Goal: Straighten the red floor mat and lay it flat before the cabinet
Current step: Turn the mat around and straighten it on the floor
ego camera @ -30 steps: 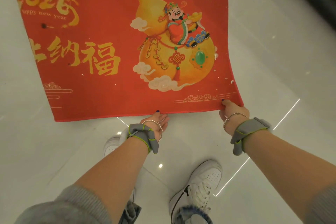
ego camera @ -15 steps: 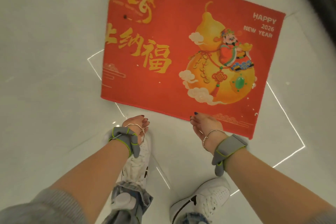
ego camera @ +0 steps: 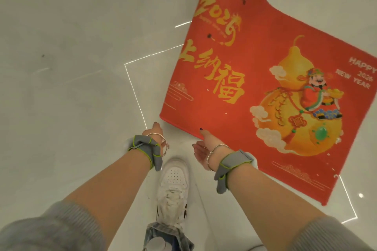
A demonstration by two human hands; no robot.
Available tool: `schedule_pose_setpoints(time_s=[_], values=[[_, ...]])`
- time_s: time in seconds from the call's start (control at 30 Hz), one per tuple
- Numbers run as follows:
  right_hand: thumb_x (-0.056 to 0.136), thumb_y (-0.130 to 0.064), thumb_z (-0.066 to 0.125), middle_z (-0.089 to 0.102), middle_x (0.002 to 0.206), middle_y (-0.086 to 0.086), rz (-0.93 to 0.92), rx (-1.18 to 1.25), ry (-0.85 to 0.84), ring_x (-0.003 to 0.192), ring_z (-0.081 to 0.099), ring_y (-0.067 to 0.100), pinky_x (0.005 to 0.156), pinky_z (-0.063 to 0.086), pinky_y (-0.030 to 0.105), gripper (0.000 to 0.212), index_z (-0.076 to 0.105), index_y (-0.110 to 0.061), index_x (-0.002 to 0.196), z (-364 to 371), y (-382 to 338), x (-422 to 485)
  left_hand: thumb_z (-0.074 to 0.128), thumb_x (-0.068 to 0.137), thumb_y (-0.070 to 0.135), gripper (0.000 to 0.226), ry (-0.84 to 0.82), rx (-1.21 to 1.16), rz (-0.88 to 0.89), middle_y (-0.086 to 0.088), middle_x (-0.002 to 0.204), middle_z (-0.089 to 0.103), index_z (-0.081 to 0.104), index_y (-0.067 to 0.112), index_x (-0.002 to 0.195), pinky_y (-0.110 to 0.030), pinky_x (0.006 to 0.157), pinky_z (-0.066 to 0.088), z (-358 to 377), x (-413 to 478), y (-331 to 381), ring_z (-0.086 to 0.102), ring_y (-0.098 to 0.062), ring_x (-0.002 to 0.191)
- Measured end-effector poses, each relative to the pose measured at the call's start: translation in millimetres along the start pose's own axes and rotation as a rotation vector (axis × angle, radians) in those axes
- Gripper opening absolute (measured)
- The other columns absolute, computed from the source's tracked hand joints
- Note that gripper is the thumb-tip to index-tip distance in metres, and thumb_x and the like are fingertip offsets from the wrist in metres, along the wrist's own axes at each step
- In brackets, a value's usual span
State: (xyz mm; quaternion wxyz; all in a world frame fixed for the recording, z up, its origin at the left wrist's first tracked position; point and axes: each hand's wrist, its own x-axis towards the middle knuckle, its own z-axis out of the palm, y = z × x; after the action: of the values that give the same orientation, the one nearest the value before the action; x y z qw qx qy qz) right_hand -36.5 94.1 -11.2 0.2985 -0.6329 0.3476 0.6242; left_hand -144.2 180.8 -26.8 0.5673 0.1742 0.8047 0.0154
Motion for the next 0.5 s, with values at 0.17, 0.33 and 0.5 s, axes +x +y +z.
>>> schedule_pose_setpoints(time_s=[0.17, 0.33, 0.5], values=[[0.083, -0.053, 0.057, 0.039, 0.064, 0.002, 0.045, 0.09, -0.038, 0.05, 0.031, 0.009, 0.049, 0.03, 0.016, 0.045, 0.043, -0.012, 0.07, 38, 4, 25, 0.036, 0.097, 0.042, 0.054, -0.148, -0.004, -0.013, -0.008, 0.144, 0.049, 0.054, 0.005, 0.132, -0.03, 0.089, 0.045, 0, 18, 10, 0.054, -0.018, 0.105], [0.09, -0.042, 0.055, 0.041, 0.063, -0.001, 0.047, 0.308, 0.006, 0.052, 0.036, 0.006, 0.048, 0.031, 0.015, 0.044, 0.04, -0.012, 0.063, 53, -1, 32, 0.04, 0.098, 0.035, 0.046, -0.223, -0.055, -0.028, -0.007, 0.14, 0.054, 0.054, 0.006, 0.131, -0.028, 0.093, 0.039, 4, 8, 17, 0.051, -0.019, 0.127], [0.092, -0.022, 0.058, 0.057, 0.083, -0.002, -0.005, 0.671, -0.073, 0.097, 0.062, 0.015, 0.077, 0.048, 0.022, 0.013, 0.054, -0.009, 0.095, 58, 6, 16, 0.032, 0.101, 0.03, 0.041, -0.282, -0.26, -0.093, -0.009, 0.145, 0.048, 0.054, 0.007, 0.126, -0.028, 0.109, 0.034, 5, -9, 30, 0.045, -0.019, 0.135]])
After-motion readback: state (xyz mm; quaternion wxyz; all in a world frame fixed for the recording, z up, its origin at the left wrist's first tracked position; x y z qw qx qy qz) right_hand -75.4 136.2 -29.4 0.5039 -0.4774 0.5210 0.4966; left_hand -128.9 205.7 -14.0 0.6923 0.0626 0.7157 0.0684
